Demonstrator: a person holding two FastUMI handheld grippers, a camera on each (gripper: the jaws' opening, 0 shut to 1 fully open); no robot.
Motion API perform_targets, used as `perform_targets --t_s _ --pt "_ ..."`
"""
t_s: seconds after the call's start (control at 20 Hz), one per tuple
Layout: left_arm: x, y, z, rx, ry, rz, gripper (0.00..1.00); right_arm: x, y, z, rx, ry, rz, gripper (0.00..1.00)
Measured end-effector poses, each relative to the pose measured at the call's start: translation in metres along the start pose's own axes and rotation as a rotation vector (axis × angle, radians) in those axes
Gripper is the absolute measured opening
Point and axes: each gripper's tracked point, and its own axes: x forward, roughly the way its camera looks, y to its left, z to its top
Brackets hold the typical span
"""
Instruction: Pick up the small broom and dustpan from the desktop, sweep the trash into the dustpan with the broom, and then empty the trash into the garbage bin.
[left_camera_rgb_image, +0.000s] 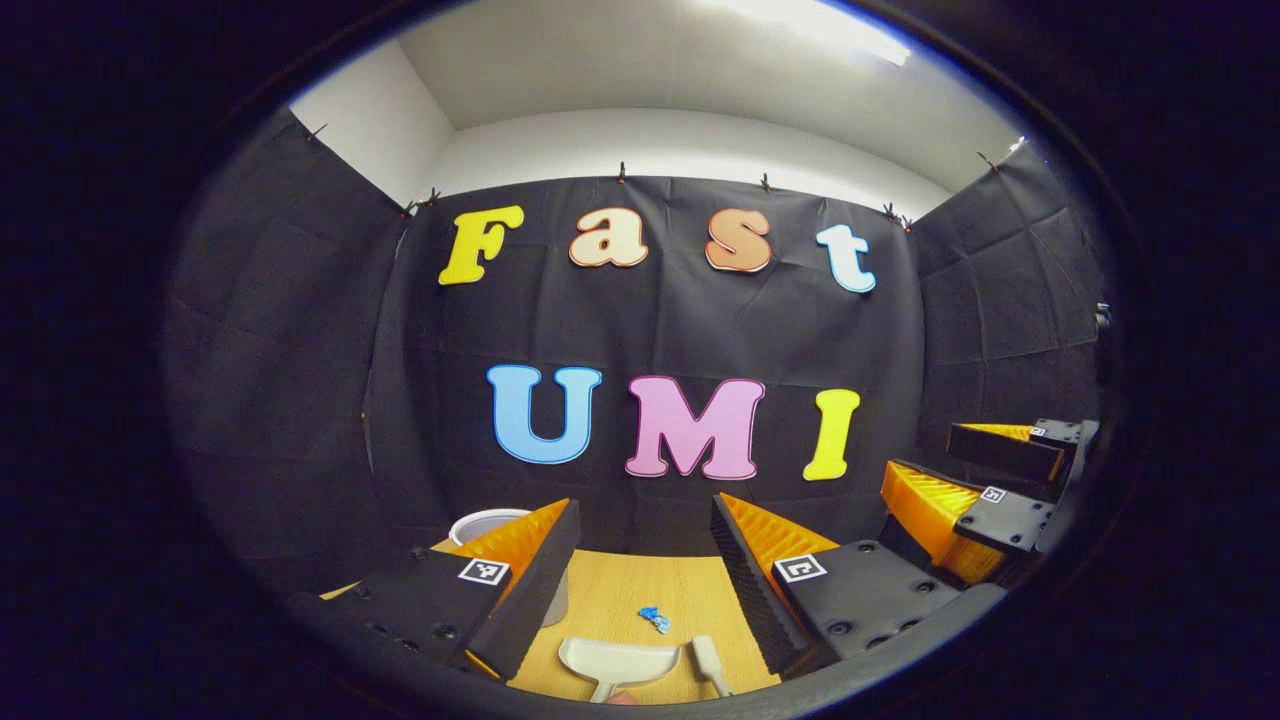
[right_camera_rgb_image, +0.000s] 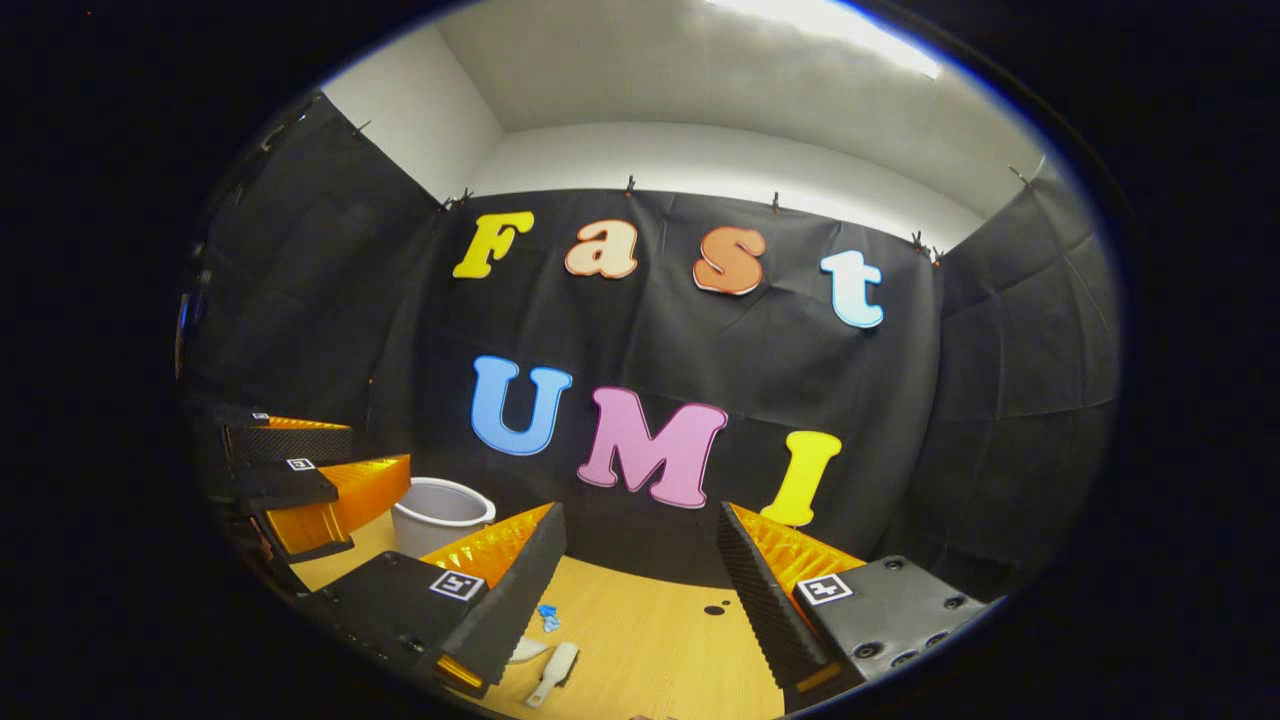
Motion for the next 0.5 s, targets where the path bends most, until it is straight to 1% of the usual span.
perform_targets --t_s 0.1,0.2,0.35,0.4,0.5 --pt "0.006 0.006 -0.022 -0.035 0.066 0.000 0.78 0.009 0.016 -0.040 -0.002 0.134 0.020 0.97" --pt "0.016 0.018 -0.047 -0.059 0.142 0.014 0.79 0.018 0.035 -0.086 0.035 0.276 0.048 0.98" --pt "0.032 0.035 -0.096 -0.016 0.268 0.033 0.80 0.021 0.060 -0.168 0.103 0.553 0.069 0.98" --pt "0.036 0.041 -0.115 -0.004 0.320 0.028 0.79 0.020 0.069 -0.193 0.130 0.641 0.071 0.98" --pt "0.040 0.046 -0.161 -0.012 0.441 0.005 0.79 0.022 0.081 -0.230 0.150 0.765 0.063 0.98"
